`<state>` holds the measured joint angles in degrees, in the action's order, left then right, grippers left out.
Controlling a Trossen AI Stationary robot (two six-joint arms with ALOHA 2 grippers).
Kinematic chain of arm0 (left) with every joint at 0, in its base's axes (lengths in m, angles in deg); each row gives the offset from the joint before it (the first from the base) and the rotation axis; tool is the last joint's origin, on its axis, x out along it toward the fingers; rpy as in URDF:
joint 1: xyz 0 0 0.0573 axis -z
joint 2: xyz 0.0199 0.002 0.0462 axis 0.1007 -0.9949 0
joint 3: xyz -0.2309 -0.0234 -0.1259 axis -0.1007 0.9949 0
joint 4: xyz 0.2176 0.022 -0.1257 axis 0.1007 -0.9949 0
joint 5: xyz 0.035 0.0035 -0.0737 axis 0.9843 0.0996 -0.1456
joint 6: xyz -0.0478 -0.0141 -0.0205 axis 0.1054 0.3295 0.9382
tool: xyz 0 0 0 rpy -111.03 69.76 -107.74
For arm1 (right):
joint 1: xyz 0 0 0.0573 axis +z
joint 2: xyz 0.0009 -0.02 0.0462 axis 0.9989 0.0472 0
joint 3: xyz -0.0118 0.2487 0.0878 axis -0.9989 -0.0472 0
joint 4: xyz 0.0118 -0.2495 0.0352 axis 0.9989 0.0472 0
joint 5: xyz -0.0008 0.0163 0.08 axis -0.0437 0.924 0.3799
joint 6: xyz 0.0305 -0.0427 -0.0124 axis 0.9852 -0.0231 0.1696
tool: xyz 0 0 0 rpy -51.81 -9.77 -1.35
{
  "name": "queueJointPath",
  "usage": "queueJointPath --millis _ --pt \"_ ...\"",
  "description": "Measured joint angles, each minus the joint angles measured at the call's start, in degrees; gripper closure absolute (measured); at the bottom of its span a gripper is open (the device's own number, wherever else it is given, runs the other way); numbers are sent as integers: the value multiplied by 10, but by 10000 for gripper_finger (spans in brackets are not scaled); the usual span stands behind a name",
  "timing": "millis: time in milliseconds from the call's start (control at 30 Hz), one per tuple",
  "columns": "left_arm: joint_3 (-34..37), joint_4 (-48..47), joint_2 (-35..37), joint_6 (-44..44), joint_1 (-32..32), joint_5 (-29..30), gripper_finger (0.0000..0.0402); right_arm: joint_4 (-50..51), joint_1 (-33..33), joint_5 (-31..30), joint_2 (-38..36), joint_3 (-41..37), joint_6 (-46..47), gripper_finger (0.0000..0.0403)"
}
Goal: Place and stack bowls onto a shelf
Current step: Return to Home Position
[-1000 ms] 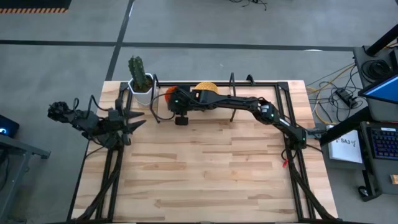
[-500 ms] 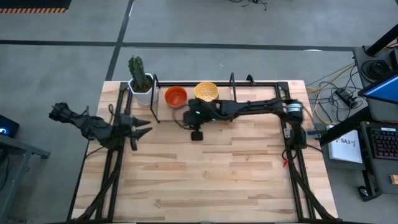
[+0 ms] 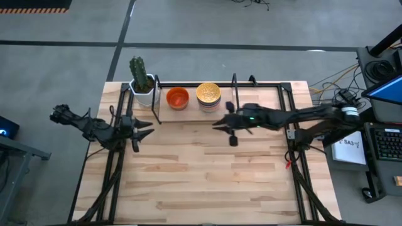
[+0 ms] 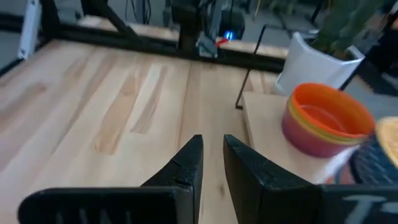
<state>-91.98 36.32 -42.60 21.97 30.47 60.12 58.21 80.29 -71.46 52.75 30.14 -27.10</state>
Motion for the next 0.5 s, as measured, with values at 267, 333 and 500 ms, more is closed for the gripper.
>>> queueJointPath --millis 267,333,500 --pt "1 -1 36 -36 -9 4 276 -62 -4 -5 -168 -150 9 351" --pt "1 -2 48 -33 -11 23 276 -62 -7 -9 -208 -179 21 351" --pt "12 -5 80 -26 -13 41 276 -62 -9 -20 -293 -245 28 351"
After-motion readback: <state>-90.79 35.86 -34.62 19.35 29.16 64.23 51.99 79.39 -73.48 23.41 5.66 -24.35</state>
